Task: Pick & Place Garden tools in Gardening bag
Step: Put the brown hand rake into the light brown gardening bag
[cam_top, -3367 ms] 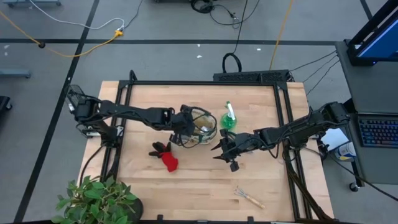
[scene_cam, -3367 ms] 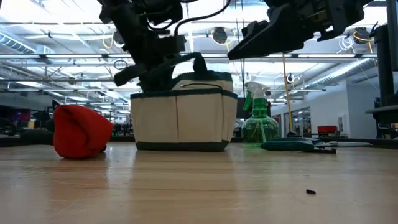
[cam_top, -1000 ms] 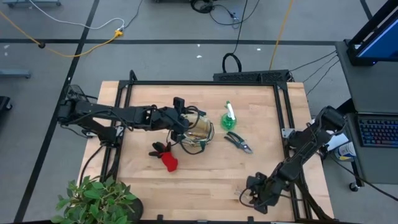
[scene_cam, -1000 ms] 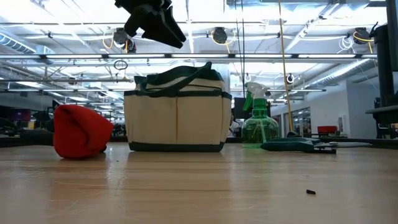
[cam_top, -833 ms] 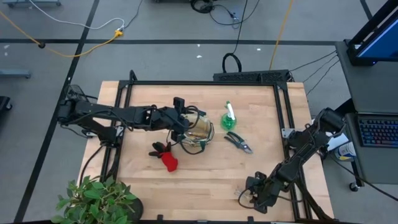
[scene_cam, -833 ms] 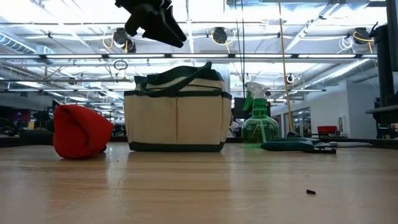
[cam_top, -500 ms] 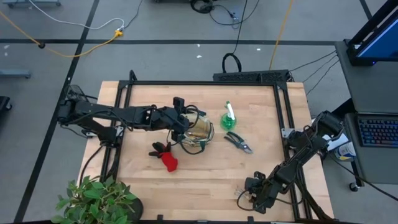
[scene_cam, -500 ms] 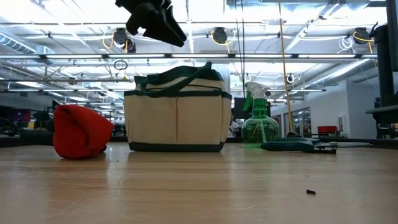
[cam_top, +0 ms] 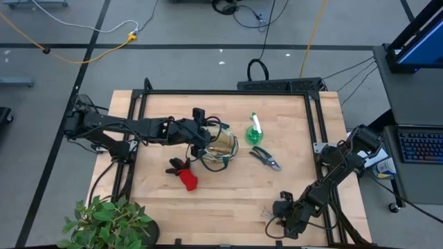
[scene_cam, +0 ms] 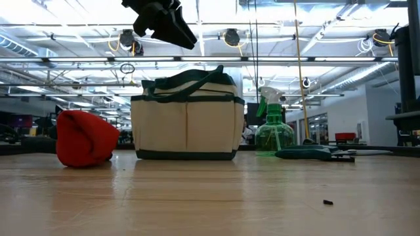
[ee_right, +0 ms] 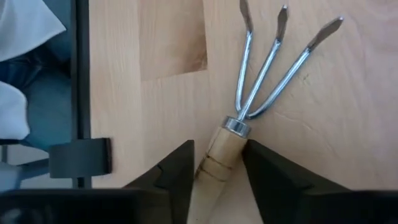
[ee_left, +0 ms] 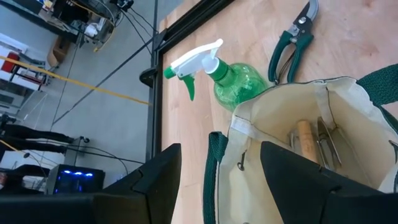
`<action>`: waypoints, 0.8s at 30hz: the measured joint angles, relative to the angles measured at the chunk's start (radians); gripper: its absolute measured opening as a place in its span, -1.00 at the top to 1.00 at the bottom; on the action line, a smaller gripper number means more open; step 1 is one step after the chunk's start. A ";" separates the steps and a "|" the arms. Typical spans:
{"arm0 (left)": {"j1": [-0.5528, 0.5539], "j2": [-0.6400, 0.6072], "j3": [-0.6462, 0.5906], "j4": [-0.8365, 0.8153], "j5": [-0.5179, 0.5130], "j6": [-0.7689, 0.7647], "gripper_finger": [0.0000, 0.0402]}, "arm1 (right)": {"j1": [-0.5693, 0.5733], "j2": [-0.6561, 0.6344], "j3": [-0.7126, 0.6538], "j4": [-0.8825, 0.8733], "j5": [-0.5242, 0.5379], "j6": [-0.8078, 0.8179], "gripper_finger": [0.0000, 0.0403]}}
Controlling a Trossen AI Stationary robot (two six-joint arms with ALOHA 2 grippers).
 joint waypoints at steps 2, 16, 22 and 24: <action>0.000 0.000 0.000 0.000 0.000 -0.002 -0.12 | 0.000 0.001 0.000 -0.003 0.004 -0.022 0.44; 0.000 0.000 0.000 -0.001 0.000 -0.028 -0.12 | -0.008 0.003 -0.002 -0.128 0.134 -0.062 0.63; 0.000 0.000 0.000 -0.003 0.000 -0.028 -0.12 | -0.041 0.003 -0.002 -0.128 0.183 -0.167 0.69; 0.000 0.000 0.000 -0.003 0.001 -0.028 -0.12 | -0.061 0.002 -0.002 -0.134 0.196 -0.208 0.74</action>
